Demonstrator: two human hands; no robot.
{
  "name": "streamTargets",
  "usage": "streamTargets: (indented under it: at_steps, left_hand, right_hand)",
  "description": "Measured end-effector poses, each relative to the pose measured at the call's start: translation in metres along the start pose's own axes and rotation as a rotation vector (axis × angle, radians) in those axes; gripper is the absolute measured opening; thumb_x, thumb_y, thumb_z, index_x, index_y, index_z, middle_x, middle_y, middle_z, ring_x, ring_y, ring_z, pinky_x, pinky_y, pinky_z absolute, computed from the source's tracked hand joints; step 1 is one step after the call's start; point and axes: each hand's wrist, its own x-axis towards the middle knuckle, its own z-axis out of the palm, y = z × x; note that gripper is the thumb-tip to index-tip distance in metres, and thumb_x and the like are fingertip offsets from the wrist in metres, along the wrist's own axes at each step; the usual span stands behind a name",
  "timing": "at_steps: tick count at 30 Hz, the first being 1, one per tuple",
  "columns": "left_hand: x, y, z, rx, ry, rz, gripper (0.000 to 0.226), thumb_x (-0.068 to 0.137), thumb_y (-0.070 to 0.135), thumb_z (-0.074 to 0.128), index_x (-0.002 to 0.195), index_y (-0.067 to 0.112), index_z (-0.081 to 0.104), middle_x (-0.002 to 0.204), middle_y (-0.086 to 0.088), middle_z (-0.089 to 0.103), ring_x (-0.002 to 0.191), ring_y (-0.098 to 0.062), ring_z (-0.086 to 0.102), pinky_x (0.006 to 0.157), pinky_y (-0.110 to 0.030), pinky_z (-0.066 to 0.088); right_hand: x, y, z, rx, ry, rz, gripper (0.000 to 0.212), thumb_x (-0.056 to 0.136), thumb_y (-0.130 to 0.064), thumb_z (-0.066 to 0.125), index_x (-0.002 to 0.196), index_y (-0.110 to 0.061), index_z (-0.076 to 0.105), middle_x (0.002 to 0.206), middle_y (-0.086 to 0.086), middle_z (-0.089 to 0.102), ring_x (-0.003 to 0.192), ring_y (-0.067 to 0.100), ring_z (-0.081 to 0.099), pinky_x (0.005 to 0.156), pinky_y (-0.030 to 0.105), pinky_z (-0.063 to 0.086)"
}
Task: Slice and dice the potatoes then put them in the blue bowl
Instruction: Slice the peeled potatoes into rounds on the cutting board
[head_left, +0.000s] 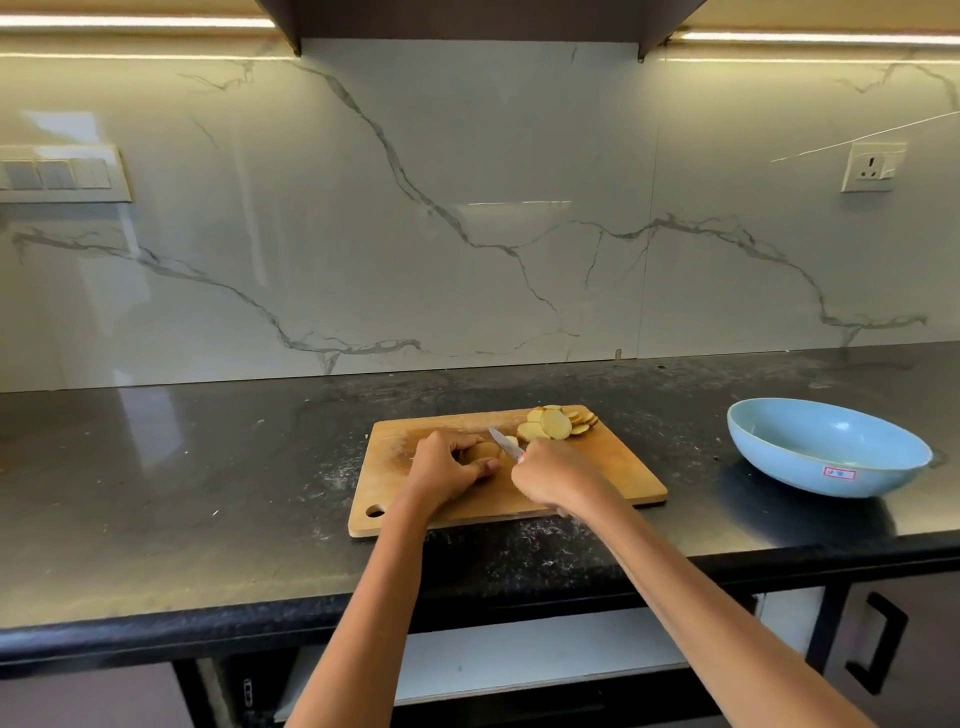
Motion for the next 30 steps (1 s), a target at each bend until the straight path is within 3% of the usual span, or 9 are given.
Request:
streamTargets:
  at_steps: [3,6,8,11,14,19,24,27,30]
  left_hand:
    - [-0.002,0.001,-0.001,0.022,0.011,0.010,0.024,0.083,0.024,0.068,0.104,0.014,0.070,0.092,-0.001,0.069,0.085,-0.017,0.059,0.073,-0.025,0.047]
    - [-0.002,0.001,-0.001,0.013,0.019,0.025,0.024,0.082,0.025,0.069,0.104,0.018,0.071,0.086,0.007,0.067,0.077,-0.009,0.055,0.057,-0.010,0.036]
    - [-0.002,0.002,-0.001,0.011,0.023,0.020,0.024,0.082,0.026,0.069,0.105,0.018,0.070,0.086,0.007,0.066,0.075,-0.008,0.053,0.056,-0.010,0.034]
    - [-0.001,0.003,0.000,0.016,0.019,0.009,0.029,0.082,0.026,0.069,0.110,0.016,0.068,0.092,-0.001,0.069,0.079,-0.011,0.053,0.061,-0.014,0.037]
    - [-0.002,0.002,-0.001,0.014,0.004,0.014,0.030,0.083,0.026,0.069,0.111,0.014,0.068,0.095,0.000,0.070,0.078,-0.010,0.052,0.061,-0.013,0.036]
    - [-0.001,0.003,0.000,-0.004,0.007,0.012,0.030,0.082,0.024,0.069,0.110,0.015,0.068,0.093,0.005,0.066,0.080,-0.006,0.051,0.059,-0.007,0.037]
    - [-0.002,0.003,0.001,0.017,0.026,0.022,0.030,0.083,0.022,0.069,0.112,0.014,0.067,0.105,-0.001,0.069,0.086,-0.007,0.052,0.062,-0.006,0.035]
    - [-0.001,0.002,0.003,0.038,0.040,0.002,0.025,0.083,0.024,0.068,0.105,0.013,0.070,0.083,0.006,0.064,0.070,-0.003,0.049,0.052,-0.009,0.033]
    - [-0.001,0.002,0.004,0.049,0.043,0.000,0.023,0.084,0.027,0.067,0.102,0.013,0.070,0.078,0.009,0.060,0.067,-0.003,0.047,0.052,-0.011,0.030]
  right_hand:
    - [0.007,-0.008,0.003,0.016,-0.017,-0.005,0.034,0.098,-0.022,0.038,0.120,-0.001,0.052,0.064,0.002,0.042,0.052,0.011,0.038,0.045,0.021,0.028]
    - [0.001,0.000,0.002,-0.009,-0.021,0.001,0.026,0.098,-0.018,0.037,0.113,-0.004,0.053,0.066,0.001,0.043,0.053,0.011,0.041,0.045,0.021,0.029]
    - [-0.004,0.006,-0.001,0.018,-0.045,0.027,0.025,0.097,-0.015,0.036,0.113,-0.003,0.051,0.068,0.004,0.047,0.052,0.013,0.043,0.045,0.022,0.032]
    - [0.001,0.003,-0.003,0.063,-0.074,0.020,0.041,0.094,-0.009,0.033,0.134,-0.005,0.041,0.075,0.008,0.048,0.050,0.015,0.042,0.045,0.023,0.032]
    - [0.009,-0.005,-0.001,0.079,-0.098,-0.008,0.053,0.093,-0.004,0.031,0.145,-0.012,0.029,0.097,0.017,0.051,0.051,0.016,0.042,0.045,0.024,0.032]
    - [-0.002,0.002,0.000,-0.014,-0.073,0.007,0.037,0.096,-0.013,0.034,0.128,0.000,0.048,0.070,0.007,0.049,0.051,0.015,0.046,0.044,0.023,0.034]
    - [0.005,-0.005,0.001,-0.047,-0.079,-0.018,0.042,0.096,-0.014,0.034,0.135,0.001,0.042,0.068,0.007,0.051,0.048,0.014,0.044,0.040,0.022,0.031]
    - [0.001,0.001,0.002,-0.076,-0.131,-0.015,0.039,0.092,-0.007,0.036,0.129,0.001,0.046,0.083,0.011,0.059,0.050,0.016,0.047,0.042,0.023,0.034]
    - [-0.008,0.012,0.006,-0.101,-0.172,-0.006,0.025,0.091,-0.006,0.038,0.114,-0.003,0.049,0.078,0.011,0.052,0.050,0.017,0.048,0.041,0.023,0.035]
